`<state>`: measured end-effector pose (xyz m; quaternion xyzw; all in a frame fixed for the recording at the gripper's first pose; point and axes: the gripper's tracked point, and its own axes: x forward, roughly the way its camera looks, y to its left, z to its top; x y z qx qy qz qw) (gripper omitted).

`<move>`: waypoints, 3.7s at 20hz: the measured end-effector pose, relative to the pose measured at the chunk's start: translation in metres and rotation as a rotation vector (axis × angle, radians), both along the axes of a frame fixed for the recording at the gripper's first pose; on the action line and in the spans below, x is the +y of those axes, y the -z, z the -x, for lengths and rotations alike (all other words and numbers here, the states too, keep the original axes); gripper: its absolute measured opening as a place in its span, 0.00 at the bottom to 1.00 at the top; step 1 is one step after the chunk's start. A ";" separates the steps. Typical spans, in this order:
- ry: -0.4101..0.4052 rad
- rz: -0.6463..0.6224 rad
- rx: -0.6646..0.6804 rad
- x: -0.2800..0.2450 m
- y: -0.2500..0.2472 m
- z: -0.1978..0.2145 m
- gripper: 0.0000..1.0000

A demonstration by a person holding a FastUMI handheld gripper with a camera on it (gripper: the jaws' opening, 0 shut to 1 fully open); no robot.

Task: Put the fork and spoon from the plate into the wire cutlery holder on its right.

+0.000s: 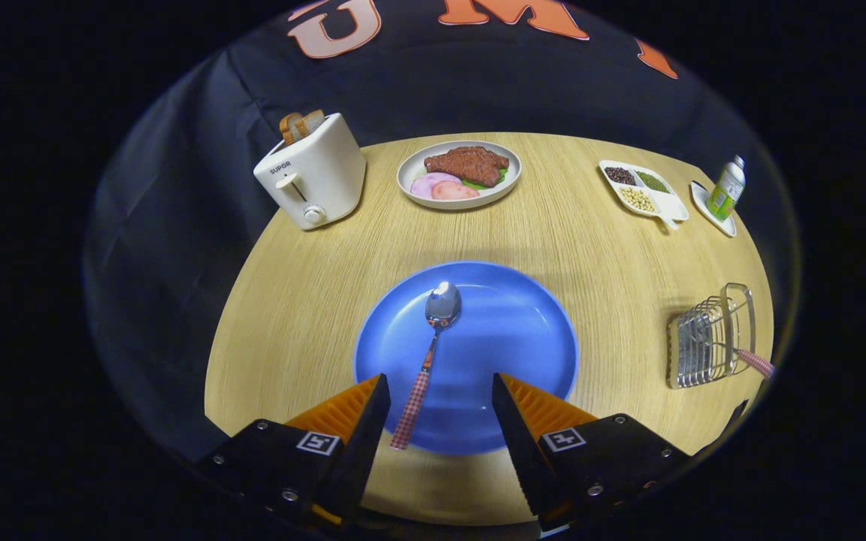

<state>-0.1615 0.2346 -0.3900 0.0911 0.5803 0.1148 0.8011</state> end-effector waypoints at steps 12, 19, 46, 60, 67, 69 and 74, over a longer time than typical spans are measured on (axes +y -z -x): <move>0.054 0.106 0.050 0.011 0.049 0.025 0.34; 0.020 0.120 0.010 -0.003 0.054 0.014 0.09; 0.073 0.330 0.141 -0.285 -0.048 0.043 0.08; -0.237 0.352 0.393 -0.296 -0.050 0.048 0.08; -0.271 0.293 0.556 -0.306 -0.042 0.040 0.08; -0.278 0.290 0.585 -0.309 -0.039 0.034 0.08; -0.287 0.237 0.668 -0.301 -0.031 0.028 0.09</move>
